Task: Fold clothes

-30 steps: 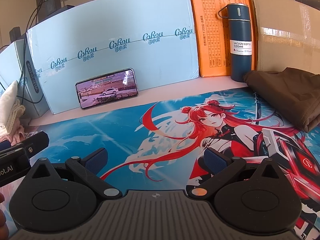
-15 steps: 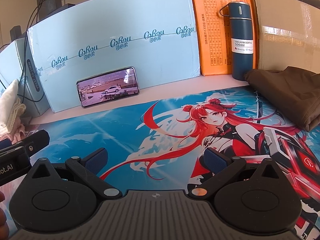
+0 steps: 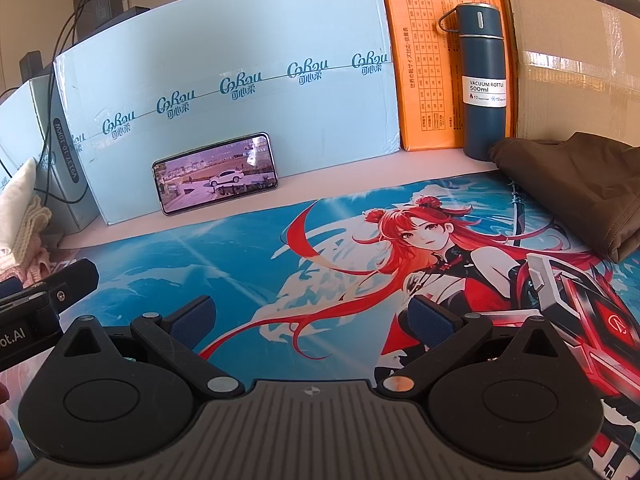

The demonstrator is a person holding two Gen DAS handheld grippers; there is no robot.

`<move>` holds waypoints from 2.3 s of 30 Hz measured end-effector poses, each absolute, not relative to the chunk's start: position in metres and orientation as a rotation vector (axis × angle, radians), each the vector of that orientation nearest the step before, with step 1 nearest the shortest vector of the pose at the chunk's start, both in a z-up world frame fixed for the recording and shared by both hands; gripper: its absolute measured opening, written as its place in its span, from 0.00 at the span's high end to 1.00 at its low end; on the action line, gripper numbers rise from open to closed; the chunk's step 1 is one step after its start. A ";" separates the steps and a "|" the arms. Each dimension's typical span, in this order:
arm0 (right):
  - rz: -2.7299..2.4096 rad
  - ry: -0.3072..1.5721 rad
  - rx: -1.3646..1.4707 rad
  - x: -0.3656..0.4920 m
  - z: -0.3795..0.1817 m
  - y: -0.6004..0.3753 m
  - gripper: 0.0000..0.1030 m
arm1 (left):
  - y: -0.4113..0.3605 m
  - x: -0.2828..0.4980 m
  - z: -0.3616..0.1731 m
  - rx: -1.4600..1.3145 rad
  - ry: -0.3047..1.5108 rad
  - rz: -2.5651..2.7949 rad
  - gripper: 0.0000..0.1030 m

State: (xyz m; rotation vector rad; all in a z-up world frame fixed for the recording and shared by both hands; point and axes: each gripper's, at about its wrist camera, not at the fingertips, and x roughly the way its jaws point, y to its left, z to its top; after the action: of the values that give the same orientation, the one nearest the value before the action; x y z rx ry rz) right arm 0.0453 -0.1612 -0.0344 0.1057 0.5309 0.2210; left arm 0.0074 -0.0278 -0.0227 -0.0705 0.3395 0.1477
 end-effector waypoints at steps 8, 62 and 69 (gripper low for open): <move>0.220 0.532 0.106 0.046 -0.034 -0.161 0.00 | -0.026 0.006 -0.023 -0.071 0.339 0.147 0.00; 0.256 0.427 0.189 0.035 -0.026 -0.165 0.00 | -0.002 -0.014 -0.015 -0.126 0.179 0.192 0.00; 0.251 0.353 0.110 0.013 -0.010 -0.148 0.00 | 0.021 -0.034 -0.008 -0.137 0.096 0.230 0.00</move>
State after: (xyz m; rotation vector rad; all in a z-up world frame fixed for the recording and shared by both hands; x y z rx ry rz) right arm 0.0134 -0.1480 -0.0105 0.1105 0.3535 0.2515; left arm -0.0336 0.0209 -0.0075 -0.1367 0.0956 0.2301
